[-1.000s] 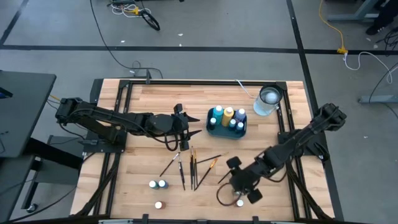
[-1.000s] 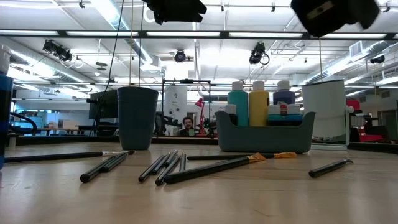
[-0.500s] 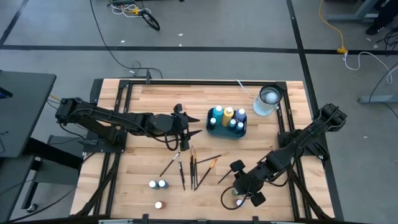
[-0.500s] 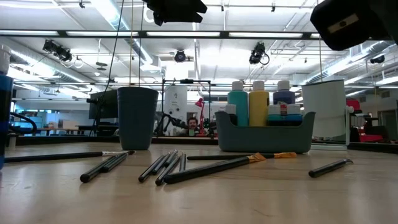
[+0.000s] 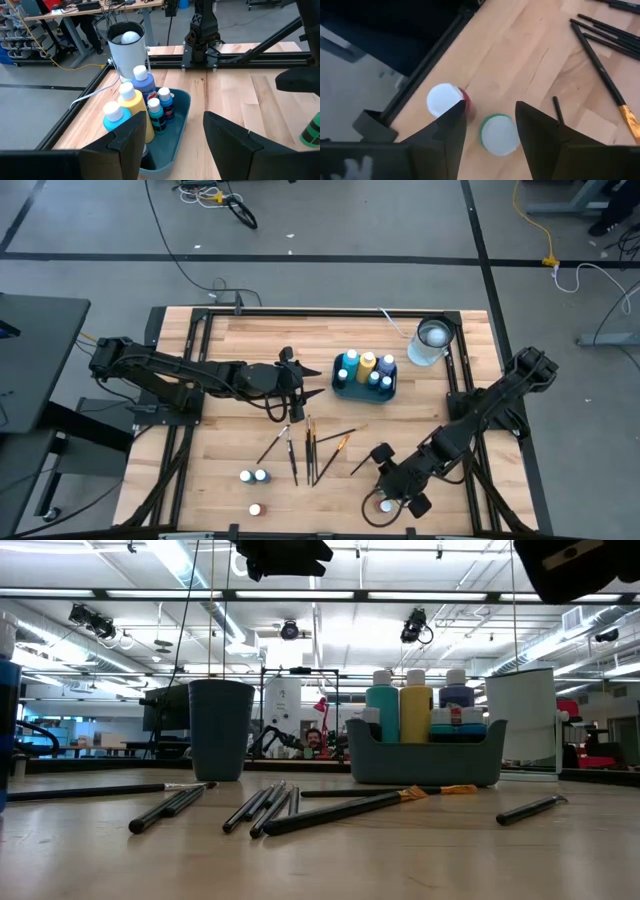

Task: Pick & Place Paint Supplies
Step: Put the small green paint bottle into the blue bin

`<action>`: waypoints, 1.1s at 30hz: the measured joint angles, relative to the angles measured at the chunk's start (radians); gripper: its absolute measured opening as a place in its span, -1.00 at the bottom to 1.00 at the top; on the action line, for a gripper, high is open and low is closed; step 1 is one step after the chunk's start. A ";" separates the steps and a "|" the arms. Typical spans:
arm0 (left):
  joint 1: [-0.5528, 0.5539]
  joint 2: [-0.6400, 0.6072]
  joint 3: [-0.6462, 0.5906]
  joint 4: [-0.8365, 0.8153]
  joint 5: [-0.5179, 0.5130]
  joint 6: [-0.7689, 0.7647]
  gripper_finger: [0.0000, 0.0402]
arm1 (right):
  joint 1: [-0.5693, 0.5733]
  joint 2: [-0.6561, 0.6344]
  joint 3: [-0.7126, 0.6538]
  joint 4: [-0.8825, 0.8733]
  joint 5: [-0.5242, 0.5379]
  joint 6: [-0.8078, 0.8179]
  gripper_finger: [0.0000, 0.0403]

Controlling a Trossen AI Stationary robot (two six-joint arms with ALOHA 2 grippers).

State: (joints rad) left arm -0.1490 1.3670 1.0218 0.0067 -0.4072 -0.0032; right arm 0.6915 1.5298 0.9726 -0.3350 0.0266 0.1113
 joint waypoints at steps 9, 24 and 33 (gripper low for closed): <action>0.000 0.000 0.000 0.005 0.000 0.003 0.04 | 0.003 0.003 0.000 -0.069 0.040 -0.006 -0.16; 0.000 0.000 0.000 0.007 0.000 0.003 0.04 | 0.004 0.077 0.000 -0.018 0.035 -0.042 -0.16; 0.000 0.000 0.000 0.007 0.000 0.003 0.04 | 0.004 0.077 0.000 -0.003 0.035 -0.045 -0.19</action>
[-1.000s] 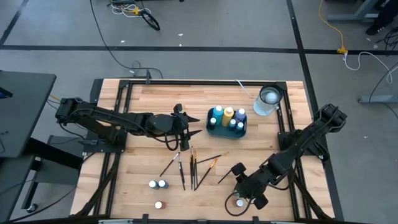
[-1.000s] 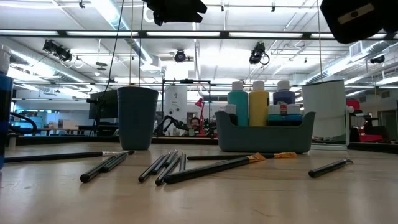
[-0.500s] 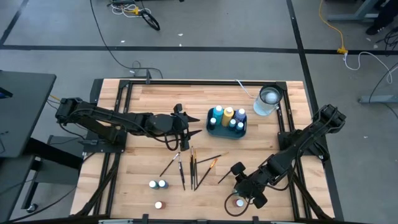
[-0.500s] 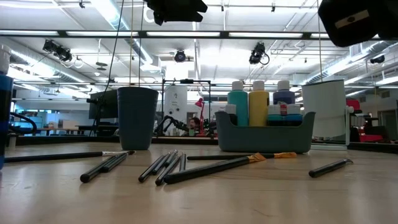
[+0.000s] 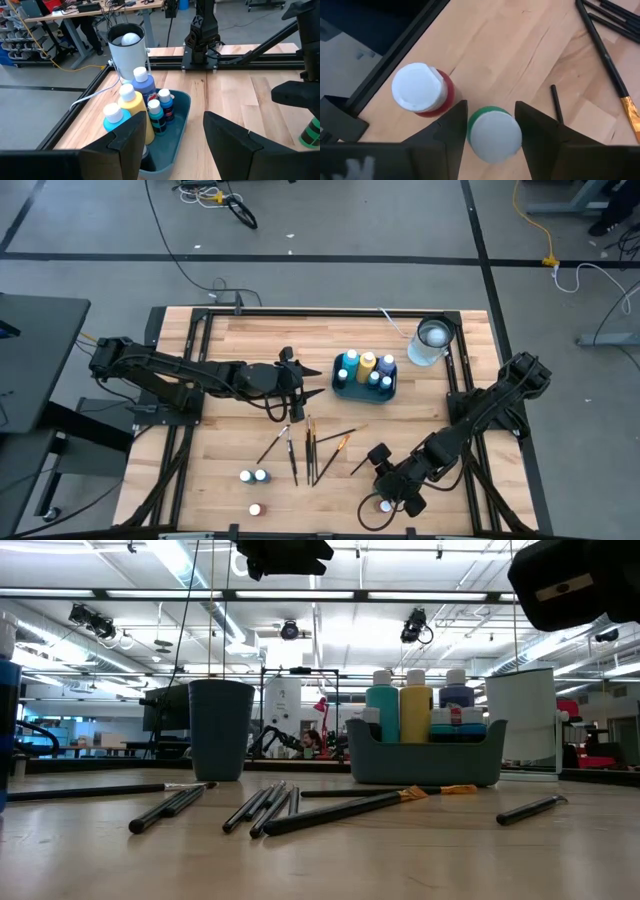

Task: Pick & Place Paint Supplies
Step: Put the small green paint bottle into the blue bin

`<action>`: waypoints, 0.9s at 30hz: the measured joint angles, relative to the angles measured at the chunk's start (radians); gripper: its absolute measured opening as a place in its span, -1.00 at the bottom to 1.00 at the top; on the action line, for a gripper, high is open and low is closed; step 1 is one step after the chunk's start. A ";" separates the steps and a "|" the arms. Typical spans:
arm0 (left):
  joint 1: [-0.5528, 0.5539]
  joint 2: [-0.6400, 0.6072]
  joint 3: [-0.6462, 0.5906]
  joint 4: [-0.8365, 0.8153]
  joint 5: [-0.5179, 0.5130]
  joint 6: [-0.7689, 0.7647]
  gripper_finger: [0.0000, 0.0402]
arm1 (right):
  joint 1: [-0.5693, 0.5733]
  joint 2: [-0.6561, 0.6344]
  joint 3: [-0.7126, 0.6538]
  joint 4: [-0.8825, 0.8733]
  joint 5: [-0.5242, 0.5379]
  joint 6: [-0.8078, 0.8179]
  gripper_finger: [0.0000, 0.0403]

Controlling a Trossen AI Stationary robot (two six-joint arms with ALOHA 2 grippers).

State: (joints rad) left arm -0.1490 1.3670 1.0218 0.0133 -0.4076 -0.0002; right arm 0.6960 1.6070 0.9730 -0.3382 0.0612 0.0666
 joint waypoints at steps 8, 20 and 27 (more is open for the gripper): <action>0.000 0.000 0.000 0.000 0.000 0.000 0.04 | 0.000 -0.002 0.000 0.005 0.001 0.001 -0.45; 0.000 0.000 0.000 0.009 0.000 -0.003 0.04 | -0.051 -0.077 0.060 0.001 0.347 -0.202 -0.43; -0.009 -0.031 0.002 0.115 -0.001 0.022 0.04 | -0.148 -0.169 0.061 -0.093 0.560 -0.259 -0.43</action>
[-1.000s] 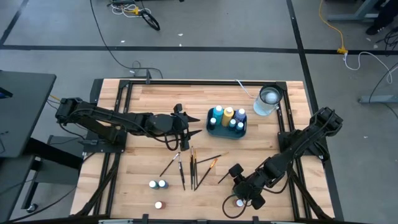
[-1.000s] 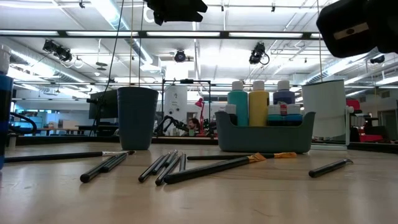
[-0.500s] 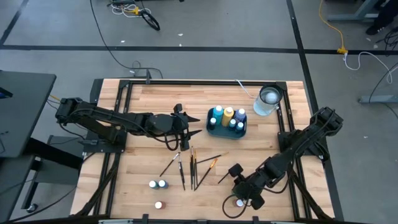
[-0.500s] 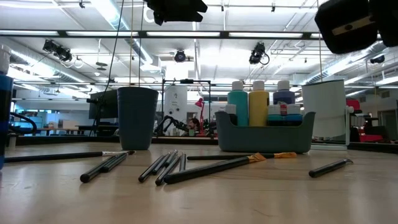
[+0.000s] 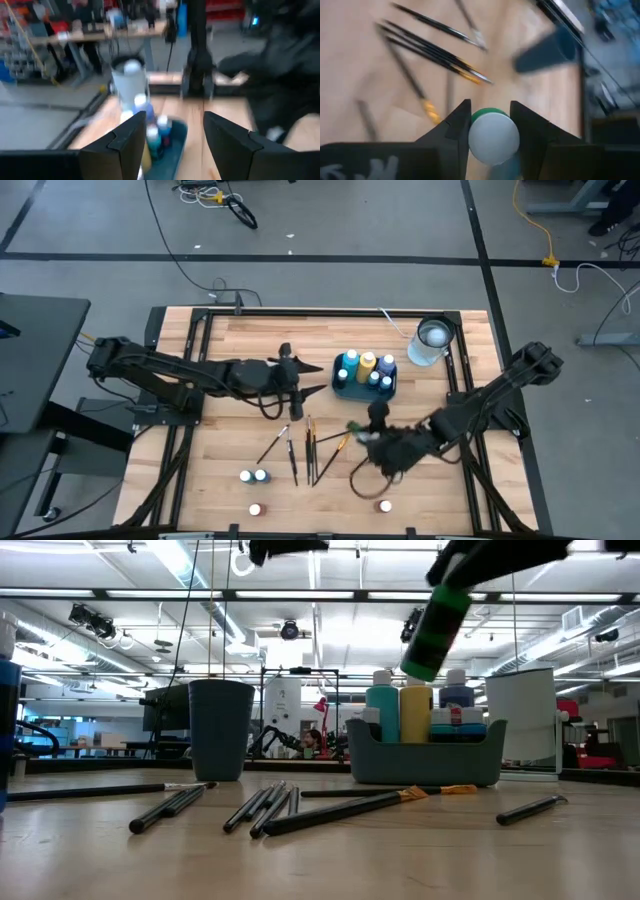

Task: Pick & Place Paint Supplies
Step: Put the small green paint bottle into the blue bin

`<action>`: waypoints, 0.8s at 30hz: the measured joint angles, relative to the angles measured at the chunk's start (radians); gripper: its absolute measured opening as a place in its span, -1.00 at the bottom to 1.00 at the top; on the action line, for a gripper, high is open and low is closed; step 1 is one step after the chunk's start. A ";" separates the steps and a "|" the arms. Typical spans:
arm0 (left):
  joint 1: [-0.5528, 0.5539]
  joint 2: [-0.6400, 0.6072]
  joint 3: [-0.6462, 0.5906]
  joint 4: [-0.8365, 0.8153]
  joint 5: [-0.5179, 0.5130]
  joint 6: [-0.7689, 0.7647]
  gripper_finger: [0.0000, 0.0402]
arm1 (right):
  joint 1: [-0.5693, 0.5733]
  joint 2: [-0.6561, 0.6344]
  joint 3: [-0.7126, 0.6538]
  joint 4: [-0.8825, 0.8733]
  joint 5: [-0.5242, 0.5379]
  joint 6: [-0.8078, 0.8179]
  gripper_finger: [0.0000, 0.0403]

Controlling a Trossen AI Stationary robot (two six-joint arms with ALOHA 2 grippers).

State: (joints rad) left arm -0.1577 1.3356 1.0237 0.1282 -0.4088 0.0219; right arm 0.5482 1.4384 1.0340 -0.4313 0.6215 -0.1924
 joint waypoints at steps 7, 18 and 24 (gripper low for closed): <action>0.000 -0.051 -0.001 -0.010 -0.053 0.097 0.04 | -0.139 -0.046 0.000 -0.177 -0.001 0.141 -0.43; 0.000 -0.047 -0.002 -0.056 -0.122 0.092 0.04 | -0.363 -0.047 -0.177 -0.123 -0.155 0.217 -0.42; 0.000 -0.047 -0.002 -0.079 -0.096 0.086 0.04 | -0.430 -0.049 -0.243 -0.088 -0.254 0.248 -0.42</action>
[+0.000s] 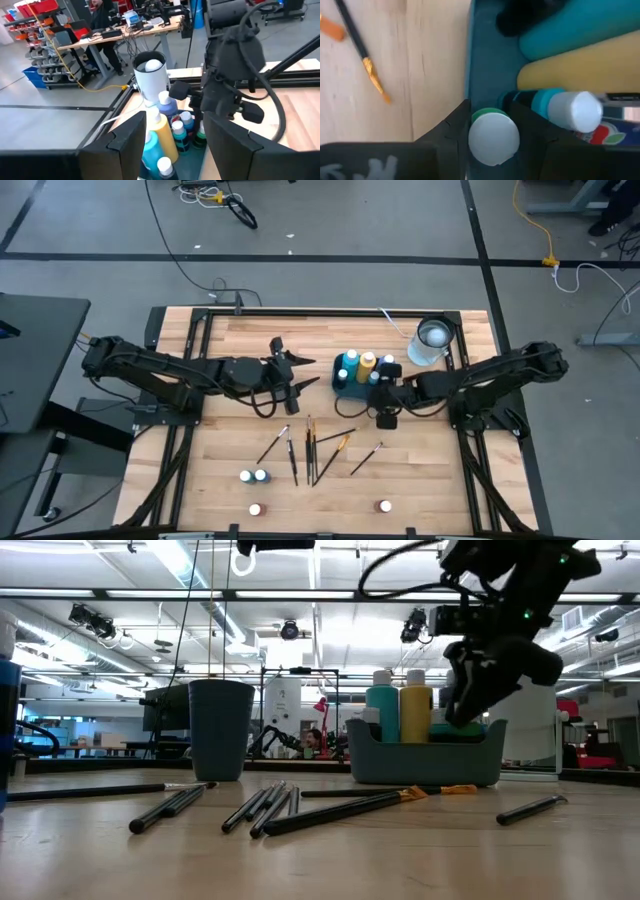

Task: Pick & Place Paint Supplies
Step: Put the small green paint bottle into the blue bin

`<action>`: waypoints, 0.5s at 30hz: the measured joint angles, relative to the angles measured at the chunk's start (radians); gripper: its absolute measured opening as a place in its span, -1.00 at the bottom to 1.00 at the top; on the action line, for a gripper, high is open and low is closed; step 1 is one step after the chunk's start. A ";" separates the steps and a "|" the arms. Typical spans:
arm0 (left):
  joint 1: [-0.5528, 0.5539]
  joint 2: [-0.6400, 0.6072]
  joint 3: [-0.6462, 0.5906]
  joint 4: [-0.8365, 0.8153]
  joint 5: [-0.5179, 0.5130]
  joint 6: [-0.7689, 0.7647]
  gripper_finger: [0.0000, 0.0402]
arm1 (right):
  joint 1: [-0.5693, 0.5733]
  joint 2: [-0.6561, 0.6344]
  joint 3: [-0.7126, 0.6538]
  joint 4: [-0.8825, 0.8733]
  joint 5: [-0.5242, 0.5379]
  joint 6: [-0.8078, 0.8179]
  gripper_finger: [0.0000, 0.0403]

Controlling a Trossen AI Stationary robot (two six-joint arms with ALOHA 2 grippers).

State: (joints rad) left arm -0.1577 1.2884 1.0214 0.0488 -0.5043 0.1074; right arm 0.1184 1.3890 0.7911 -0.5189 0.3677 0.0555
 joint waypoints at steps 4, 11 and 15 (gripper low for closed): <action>0.000 0.000 0.000 -0.006 -0.006 -0.002 0.04 | -0.016 -0.003 -0.021 0.022 -0.001 0.009 -0.41; 0.000 0.000 0.000 -0.006 -0.008 -0.001 0.04 | -0.021 0.001 -0.025 0.035 -0.004 -0.015 -0.27; 0.000 0.000 0.000 -0.006 -0.007 -0.002 0.04 | -0.021 0.004 -0.030 0.011 -0.015 -0.015 -0.18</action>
State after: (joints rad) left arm -0.1574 1.2884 1.0214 0.0429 -0.5118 0.1051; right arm 0.0971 1.3935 0.7610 -0.5076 0.3529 0.0404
